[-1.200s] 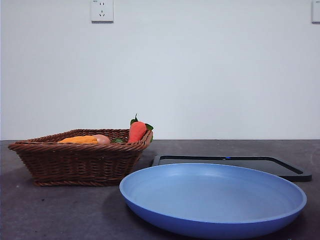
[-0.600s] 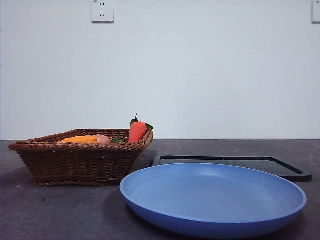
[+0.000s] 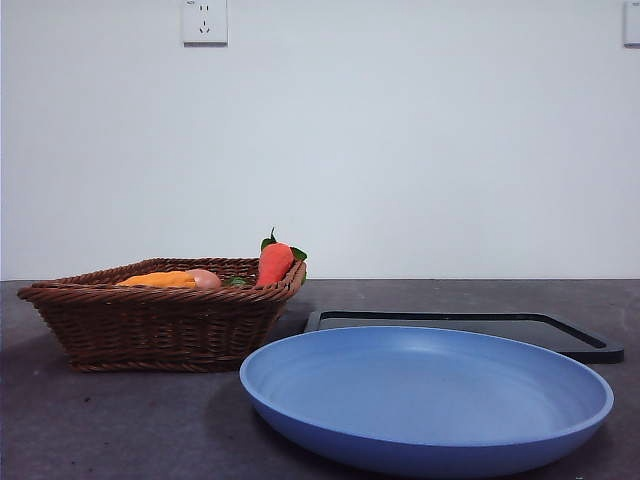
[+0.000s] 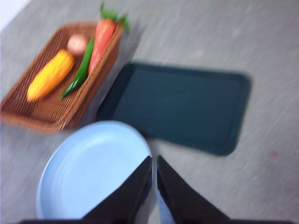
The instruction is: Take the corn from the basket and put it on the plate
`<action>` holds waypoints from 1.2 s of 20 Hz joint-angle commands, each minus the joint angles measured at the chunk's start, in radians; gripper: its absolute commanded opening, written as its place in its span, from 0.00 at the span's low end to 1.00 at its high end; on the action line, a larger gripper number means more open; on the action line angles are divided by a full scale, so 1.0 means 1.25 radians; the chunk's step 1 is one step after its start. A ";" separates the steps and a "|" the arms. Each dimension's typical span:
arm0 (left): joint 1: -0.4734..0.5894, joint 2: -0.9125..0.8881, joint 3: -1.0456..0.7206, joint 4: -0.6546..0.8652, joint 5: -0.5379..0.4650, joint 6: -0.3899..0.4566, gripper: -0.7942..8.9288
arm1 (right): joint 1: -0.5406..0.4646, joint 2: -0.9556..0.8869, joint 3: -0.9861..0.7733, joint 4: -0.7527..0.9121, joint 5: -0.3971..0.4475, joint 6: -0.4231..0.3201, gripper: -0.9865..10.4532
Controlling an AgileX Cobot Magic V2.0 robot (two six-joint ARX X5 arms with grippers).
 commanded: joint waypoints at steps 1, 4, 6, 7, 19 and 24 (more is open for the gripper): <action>-0.025 0.019 0.017 -0.029 0.005 0.055 0.09 | 0.019 0.021 0.028 -0.023 -0.005 -0.035 0.09; -0.042 0.028 0.017 -0.034 0.005 0.060 0.13 | 0.037 0.033 0.030 -0.026 -0.005 -0.033 0.13; -0.043 0.028 0.017 -0.034 0.005 0.056 0.32 | 0.042 0.033 0.030 -0.027 -0.005 -0.027 0.27; -0.043 0.028 0.017 -0.031 0.005 0.045 0.42 | 0.042 0.033 0.030 -0.028 -0.005 -0.020 0.32; -0.043 0.028 0.017 -0.021 0.005 0.038 0.54 | 0.126 0.255 0.030 -0.019 -0.007 0.003 0.34; -0.043 0.028 0.017 -0.021 0.005 0.029 0.54 | 0.175 0.427 0.030 0.048 -0.005 0.001 0.34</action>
